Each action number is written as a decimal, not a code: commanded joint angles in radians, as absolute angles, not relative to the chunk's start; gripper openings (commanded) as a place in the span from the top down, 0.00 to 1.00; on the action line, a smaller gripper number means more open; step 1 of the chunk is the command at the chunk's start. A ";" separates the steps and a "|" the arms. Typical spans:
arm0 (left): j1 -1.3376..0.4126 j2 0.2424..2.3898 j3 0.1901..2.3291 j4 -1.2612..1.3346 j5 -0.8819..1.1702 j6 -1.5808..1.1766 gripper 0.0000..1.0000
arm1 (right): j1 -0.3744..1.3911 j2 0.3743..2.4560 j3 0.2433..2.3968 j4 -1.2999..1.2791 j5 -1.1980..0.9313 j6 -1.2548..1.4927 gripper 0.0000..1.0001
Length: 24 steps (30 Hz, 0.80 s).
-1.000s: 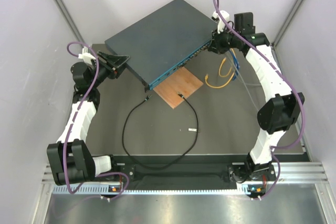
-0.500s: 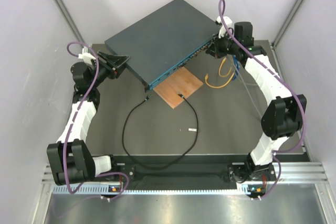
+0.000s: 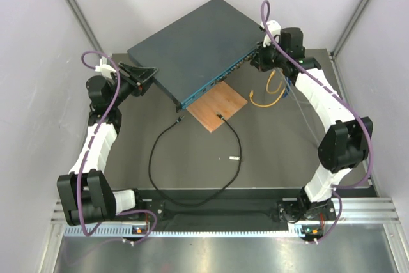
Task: Insert the plug into the switch port
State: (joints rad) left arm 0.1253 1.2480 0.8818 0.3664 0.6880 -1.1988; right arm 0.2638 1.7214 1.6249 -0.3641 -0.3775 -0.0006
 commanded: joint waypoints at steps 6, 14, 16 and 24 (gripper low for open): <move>0.114 1.258 0.877 0.380 0.675 -1.103 1.00 | 0.385 1.738 1.756 -0.114 -0.397 0.044 1.00; 0.110 1.262 0.873 0.383 0.673 -1.101 1.00 | 0.410 1.747 1.775 -0.026 -0.376 0.141 1.00; 0.109 1.261 0.871 0.382 0.672 -1.101 1.00 | 0.416 1.762 1.796 -0.021 -0.377 0.161 1.00; 0.107 1.253 0.870 0.374 0.669 -1.091 1.00 | 0.434 1.770 1.798 -0.020 -0.397 0.160 1.00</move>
